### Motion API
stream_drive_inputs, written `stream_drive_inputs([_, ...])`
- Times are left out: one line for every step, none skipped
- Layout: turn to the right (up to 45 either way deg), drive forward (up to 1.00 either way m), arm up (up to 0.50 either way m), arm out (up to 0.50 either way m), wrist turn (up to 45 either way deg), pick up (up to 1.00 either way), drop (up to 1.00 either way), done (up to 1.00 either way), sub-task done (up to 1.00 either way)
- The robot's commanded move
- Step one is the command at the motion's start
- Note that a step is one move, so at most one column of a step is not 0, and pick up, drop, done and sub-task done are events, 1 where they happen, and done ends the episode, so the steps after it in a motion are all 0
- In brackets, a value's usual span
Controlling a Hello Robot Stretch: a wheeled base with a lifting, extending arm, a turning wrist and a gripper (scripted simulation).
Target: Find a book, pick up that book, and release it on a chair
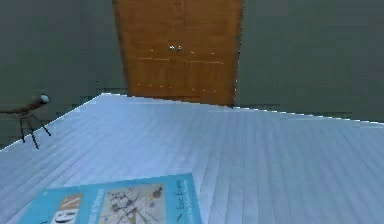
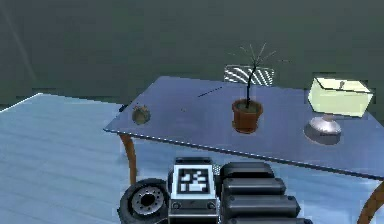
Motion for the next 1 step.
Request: stream_drive_inputs([45.0, 0.0, 0.0, 0.0, 0.0, 0.0, 0.0, 0.0, 0.0])
